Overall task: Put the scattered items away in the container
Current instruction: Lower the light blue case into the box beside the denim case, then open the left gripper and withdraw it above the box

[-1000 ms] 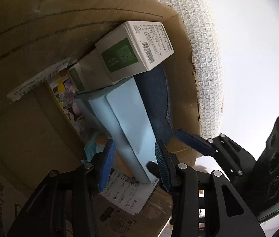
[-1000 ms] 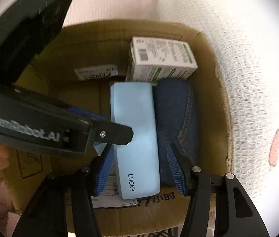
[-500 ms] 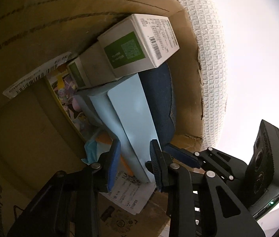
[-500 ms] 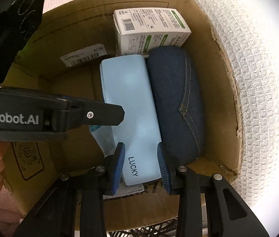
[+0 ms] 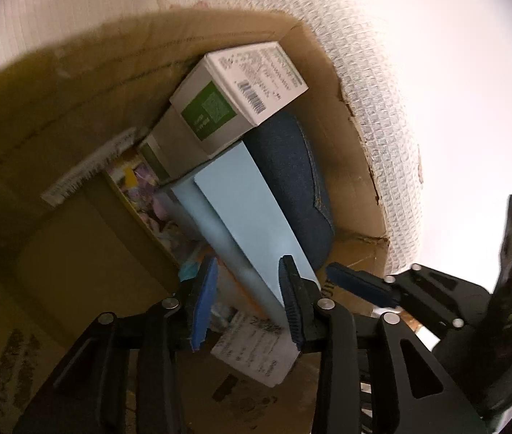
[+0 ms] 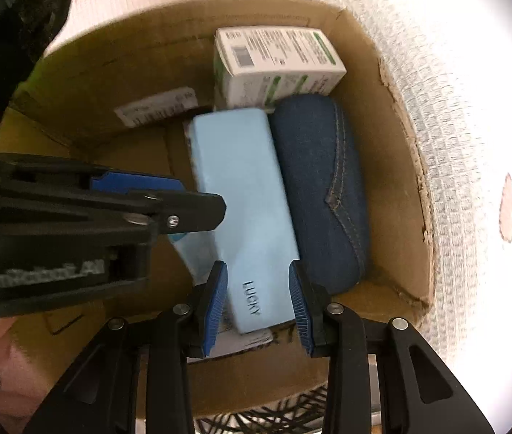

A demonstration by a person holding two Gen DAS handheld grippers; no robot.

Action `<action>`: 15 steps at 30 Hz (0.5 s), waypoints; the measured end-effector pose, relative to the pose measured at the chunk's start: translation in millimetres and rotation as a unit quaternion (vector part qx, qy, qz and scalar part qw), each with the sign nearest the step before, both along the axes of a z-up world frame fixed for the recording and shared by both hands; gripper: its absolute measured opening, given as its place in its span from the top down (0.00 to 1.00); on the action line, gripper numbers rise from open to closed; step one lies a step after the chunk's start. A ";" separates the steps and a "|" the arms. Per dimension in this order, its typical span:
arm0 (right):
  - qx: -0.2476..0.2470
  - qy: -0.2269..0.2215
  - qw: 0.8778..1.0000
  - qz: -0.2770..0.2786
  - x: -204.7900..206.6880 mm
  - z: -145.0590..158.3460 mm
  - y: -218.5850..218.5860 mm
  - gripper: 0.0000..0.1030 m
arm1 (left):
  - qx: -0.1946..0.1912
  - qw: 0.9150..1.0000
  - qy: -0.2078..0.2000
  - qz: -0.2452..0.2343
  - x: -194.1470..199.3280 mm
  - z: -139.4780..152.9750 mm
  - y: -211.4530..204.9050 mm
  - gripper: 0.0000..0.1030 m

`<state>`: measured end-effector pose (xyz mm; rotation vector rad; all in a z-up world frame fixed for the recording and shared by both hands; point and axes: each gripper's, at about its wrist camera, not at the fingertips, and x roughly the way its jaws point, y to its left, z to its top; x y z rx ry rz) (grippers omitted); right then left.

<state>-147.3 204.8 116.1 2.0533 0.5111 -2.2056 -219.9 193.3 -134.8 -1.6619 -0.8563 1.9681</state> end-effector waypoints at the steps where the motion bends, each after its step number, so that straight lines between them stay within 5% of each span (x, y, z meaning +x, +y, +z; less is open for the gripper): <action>1: -0.003 0.007 1.000 -0.002 1.6 4.6 -1.3 0.69 | -0.006 1.000 0.009 -0.003 2.0 3.8 -0.4 0.55; 8: -0.024 0.064 0.998 -0.005 20.4 33.8 -18.8 0.68 | -0.090 0.992 0.089 -0.016 21.5 35.2 -10.0 0.43; 15: 0.011 0.110 0.994 0.011 39.7 39.5 -52.2 0.68 | -0.177 0.960 0.211 -0.053 58.6 70.9 -14.1 0.40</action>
